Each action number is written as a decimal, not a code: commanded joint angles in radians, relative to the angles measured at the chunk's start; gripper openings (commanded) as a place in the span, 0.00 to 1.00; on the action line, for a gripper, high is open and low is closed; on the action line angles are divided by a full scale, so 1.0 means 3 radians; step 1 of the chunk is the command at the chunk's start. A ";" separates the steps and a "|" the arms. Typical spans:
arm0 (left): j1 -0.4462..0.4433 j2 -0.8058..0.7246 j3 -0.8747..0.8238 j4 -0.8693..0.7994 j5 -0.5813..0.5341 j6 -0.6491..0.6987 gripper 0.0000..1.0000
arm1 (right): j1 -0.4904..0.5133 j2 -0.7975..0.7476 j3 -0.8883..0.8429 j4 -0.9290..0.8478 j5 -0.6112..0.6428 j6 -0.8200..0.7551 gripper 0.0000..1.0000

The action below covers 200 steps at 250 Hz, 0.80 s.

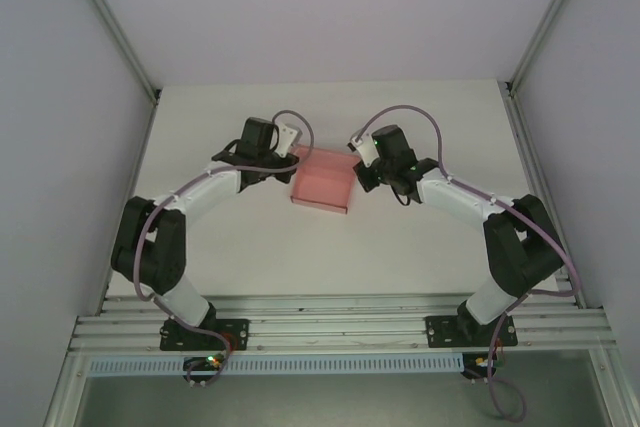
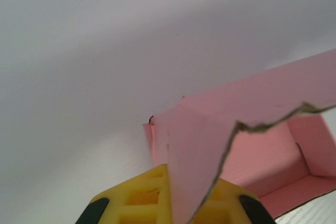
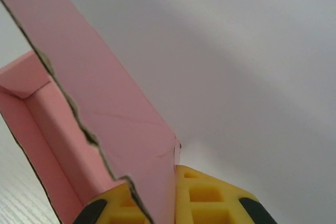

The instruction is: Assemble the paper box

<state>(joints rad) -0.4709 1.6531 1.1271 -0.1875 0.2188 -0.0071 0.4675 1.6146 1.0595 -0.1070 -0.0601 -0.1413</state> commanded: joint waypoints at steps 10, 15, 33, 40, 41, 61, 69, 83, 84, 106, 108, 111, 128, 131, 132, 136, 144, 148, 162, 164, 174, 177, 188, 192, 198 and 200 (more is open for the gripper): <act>-0.0063 0.0094 0.0140 -0.0081 -0.0097 -0.0167 0.00 | 0.0064 0.0062 0.0102 0.0009 0.0095 0.0226 0.04; -0.0082 0.0100 0.0159 -0.0115 -0.0116 -0.0208 0.00 | 0.0074 0.0070 0.0115 0.0014 0.0110 0.0267 0.04; -0.0154 0.0124 0.0188 -0.0165 -0.0183 -0.0388 0.00 | 0.0127 0.0123 0.0175 0.0038 0.0291 0.0494 0.04; -0.0186 0.0122 0.0186 -0.0164 -0.0239 -0.0478 0.00 | 0.0151 0.0149 0.0211 0.0026 0.0357 0.0574 0.04; -0.0190 0.0123 0.0186 -0.0163 -0.0252 -0.0496 0.00 | 0.0153 0.0152 0.0219 0.0023 0.0365 0.0584 0.04; -0.0274 0.0135 0.0180 -0.0137 -0.0334 -0.0721 0.00 | 0.0204 0.0223 0.0363 -0.0085 0.0680 0.0906 0.04; -0.0302 0.0144 0.0177 -0.0127 -0.0362 -0.0804 0.00 | 0.0216 0.0254 0.0429 -0.0141 0.0764 0.1023 0.04; -0.0364 0.0155 0.0189 -0.0152 -0.0409 -0.0830 0.00 | 0.0221 0.0305 0.0524 -0.0199 0.0866 0.1230 0.04; -0.0366 0.0153 0.0187 -0.0152 -0.0418 -0.0833 0.00 | 0.0224 0.0307 0.0531 -0.0200 0.0868 0.1242 0.04; -0.0454 0.0155 0.0175 -0.0152 -0.0597 -0.0867 0.00 | 0.0254 0.0349 0.0559 -0.0134 0.0965 0.1502 0.04; -0.0459 0.0154 0.0175 -0.0152 -0.0607 -0.0870 0.00 | 0.0256 0.0353 0.0555 -0.0124 0.0977 0.1530 0.04; -0.0472 0.0160 0.0175 -0.0152 -0.0611 -0.0883 0.00 | 0.0260 0.0356 0.0550 -0.0109 0.0993 0.1576 0.04; -0.0501 0.0165 0.0159 -0.0120 -0.0626 -0.0925 0.00 | 0.0290 0.0371 0.0475 0.0054 0.1044 0.1786 0.04; -0.0509 0.0168 0.0153 -0.0114 -0.0636 -0.0935 0.00 | 0.0300 0.0373 0.0452 0.0089 0.1059 0.1822 0.04; -0.0513 0.0169 0.0151 -0.0110 -0.0642 -0.0936 0.00 | 0.0301 0.0377 0.0444 0.0103 0.1062 0.1834 0.04; -0.0521 0.0173 0.0145 -0.0098 -0.0667 -0.0946 0.00 | 0.0310 0.0376 0.0413 0.0154 0.1062 0.1873 0.04; -0.0535 0.0179 0.0122 -0.0069 -0.0702 -0.0951 0.00 | 0.0322 0.0377 0.0347 0.0258 0.1026 0.1906 0.04; -0.0541 0.0181 0.0109 -0.0053 -0.0711 -0.0948 0.00 | 0.0331 0.0375 0.0305 0.0305 0.1021 0.1920 0.04; -0.0551 0.0191 0.0061 0.0012 -0.0746 -0.0984 0.00 | 0.0368 0.0351 0.0161 0.0456 0.1088 0.1956 0.04; -0.0552 0.0191 0.0052 0.0029 -0.0742 -0.0986 0.00 | 0.0366 0.0348 0.0137 0.0483 0.1093 0.1955 0.04; -0.0557 0.0196 -0.0007 0.0118 -0.0743 -0.1010 0.00 | 0.0389 0.0324 0.0031 0.0555 0.1154 0.1969 0.04; -0.0562 0.0201 -0.0034 0.0145 -0.0748 -0.1025 0.00 | 0.0396 0.0315 -0.0003 0.0576 0.1180 0.1988 0.04; -0.0565 0.0206 -0.0111 0.0242 -0.0761 -0.1085 0.00 | 0.0397 0.0284 -0.0097 0.0606 0.1251 0.2060 0.04; -0.0567 0.0209 -0.0130 0.0270 -0.0753 -0.1099 0.00 | 0.0398 0.0271 -0.0132 0.0611 0.1265 0.2095 0.04; -0.0565 0.0214 -0.0153 0.0302 -0.0745 -0.1118 0.00 | 0.0404 0.0247 -0.0181 0.0623 0.1295 0.2140 0.04; -0.0567 0.0216 -0.0165 0.0314 -0.0742 -0.1124 0.00 | 0.0402 0.0241 -0.0201 0.0633 0.1293 0.2151 0.04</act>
<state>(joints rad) -0.6167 1.6897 1.1294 -0.1528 -0.0303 -0.2882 0.5610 1.7134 1.0733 0.0216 0.3042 0.4011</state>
